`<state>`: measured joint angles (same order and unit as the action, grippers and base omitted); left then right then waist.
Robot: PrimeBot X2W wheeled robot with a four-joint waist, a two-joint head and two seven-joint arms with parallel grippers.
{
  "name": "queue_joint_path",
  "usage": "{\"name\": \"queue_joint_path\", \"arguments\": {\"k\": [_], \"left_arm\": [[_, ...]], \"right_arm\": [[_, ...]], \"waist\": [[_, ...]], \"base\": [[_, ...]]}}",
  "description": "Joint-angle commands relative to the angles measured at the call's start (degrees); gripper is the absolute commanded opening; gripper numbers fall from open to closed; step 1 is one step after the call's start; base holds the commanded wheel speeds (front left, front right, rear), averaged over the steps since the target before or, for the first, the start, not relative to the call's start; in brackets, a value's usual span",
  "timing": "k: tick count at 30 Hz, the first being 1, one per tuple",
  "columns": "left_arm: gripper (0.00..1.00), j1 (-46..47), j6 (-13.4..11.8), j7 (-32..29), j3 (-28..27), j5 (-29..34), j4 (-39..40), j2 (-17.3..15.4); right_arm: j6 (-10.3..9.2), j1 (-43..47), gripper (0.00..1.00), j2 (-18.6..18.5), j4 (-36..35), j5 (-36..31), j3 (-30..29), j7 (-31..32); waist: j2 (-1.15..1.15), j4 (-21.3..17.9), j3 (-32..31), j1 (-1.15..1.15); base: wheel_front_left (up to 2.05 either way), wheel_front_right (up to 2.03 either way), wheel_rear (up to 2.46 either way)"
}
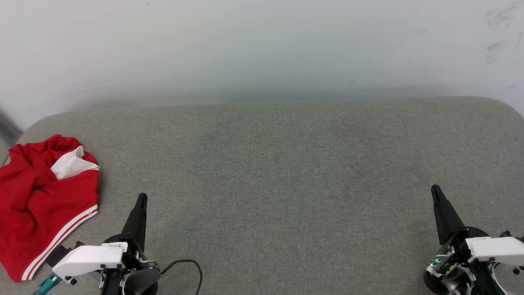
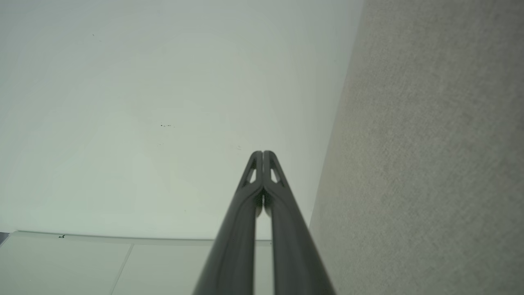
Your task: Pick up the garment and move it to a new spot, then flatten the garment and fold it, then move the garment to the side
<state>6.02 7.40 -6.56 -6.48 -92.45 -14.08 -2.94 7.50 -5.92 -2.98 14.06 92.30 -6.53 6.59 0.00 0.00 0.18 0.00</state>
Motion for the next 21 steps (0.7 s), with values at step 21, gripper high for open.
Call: {"name": "queue_joint_path", "arguments": {"k": [21], "left_arm": [[0.0,0.5,0.2,-0.1,-0.2,0.1,0.0,0.1]], "right_arm": [[-0.02,-0.6,0.0,0.2,0.0,0.2,0.0,0.0]], "waist": [[0.0,0.0,0.0,0.0]], "base": [[0.0,0.0,0.0]]}}
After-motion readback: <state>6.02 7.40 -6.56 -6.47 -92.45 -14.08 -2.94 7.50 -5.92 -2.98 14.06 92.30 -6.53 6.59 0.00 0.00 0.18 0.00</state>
